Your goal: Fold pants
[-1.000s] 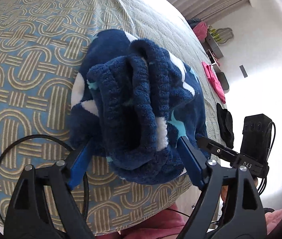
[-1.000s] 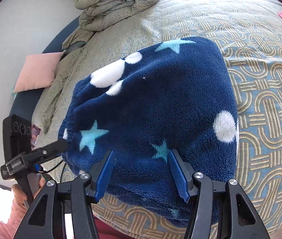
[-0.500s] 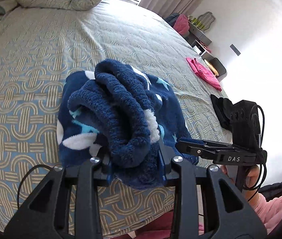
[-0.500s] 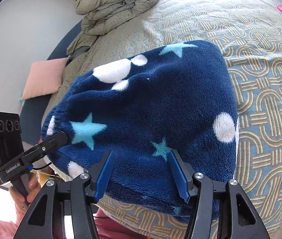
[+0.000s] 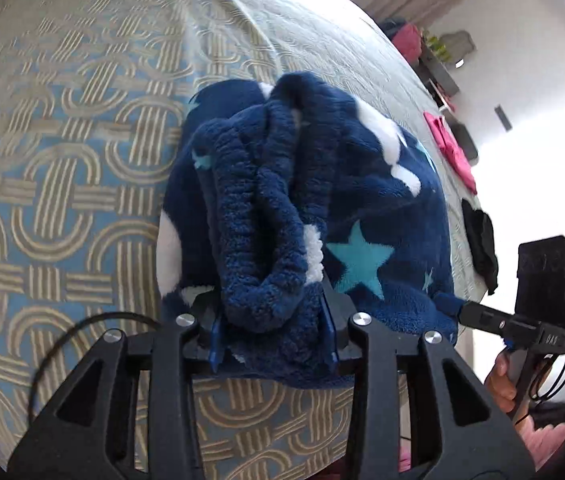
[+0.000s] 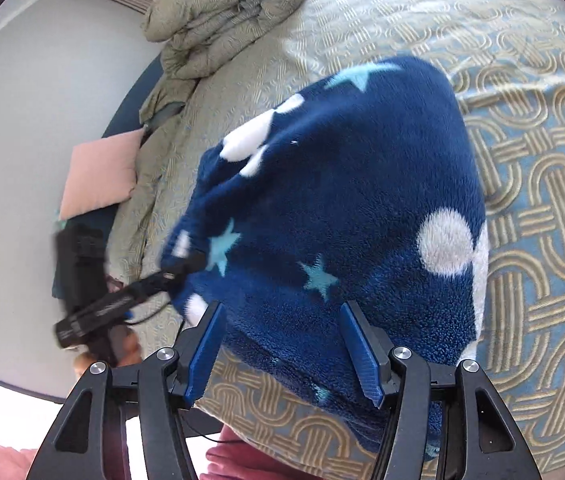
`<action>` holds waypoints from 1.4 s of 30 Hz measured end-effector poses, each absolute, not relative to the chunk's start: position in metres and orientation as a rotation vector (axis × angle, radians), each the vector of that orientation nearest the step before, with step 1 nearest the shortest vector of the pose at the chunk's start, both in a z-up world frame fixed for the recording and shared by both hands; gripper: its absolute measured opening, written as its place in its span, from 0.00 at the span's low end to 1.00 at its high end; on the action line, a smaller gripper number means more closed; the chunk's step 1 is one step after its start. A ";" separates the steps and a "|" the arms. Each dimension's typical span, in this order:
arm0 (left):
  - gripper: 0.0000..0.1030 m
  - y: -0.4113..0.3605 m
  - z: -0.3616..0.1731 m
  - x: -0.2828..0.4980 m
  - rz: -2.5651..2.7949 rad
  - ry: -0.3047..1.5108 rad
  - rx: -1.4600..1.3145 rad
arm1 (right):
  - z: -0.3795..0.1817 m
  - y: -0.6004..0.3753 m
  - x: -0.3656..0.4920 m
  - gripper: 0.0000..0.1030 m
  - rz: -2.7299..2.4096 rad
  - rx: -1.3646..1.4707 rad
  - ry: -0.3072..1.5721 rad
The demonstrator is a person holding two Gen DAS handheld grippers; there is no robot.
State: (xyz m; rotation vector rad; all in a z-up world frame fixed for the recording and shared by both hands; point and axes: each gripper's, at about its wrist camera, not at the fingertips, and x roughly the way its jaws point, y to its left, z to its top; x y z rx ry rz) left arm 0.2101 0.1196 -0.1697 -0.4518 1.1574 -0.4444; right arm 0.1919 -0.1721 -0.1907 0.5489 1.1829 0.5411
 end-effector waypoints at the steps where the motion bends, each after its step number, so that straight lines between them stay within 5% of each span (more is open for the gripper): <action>1: 0.41 0.121 -0.167 0.207 -0.443 1.138 -0.462 | -0.191 -0.169 0.191 0.59 0.541 0.537 1.183; 15: 0.74 0.064 -0.079 0.189 -0.385 0.882 -0.071 | -0.176 -0.125 0.176 0.61 0.430 0.180 1.151; 22: 0.74 0.048 -0.138 0.228 -0.253 1.004 0.009 | -0.178 -0.127 0.176 0.61 0.435 0.198 1.158; 26: 0.86 0.079 -0.178 0.239 -0.219 1.108 -0.150 | -0.178 -0.135 0.177 0.61 0.451 0.218 1.163; 32: 0.85 0.109 -0.148 0.227 -0.212 1.052 -0.258 | -0.161 -0.172 0.189 0.62 0.461 0.321 1.106; 36: 0.93 0.116 -0.152 0.238 -0.262 1.067 -0.208 | -0.164 -0.220 0.203 0.81 0.349 0.409 1.063; 42: 1.00 0.130 -0.205 0.259 -0.387 1.268 -0.449 | -0.237 -0.249 0.233 0.82 0.385 0.672 1.284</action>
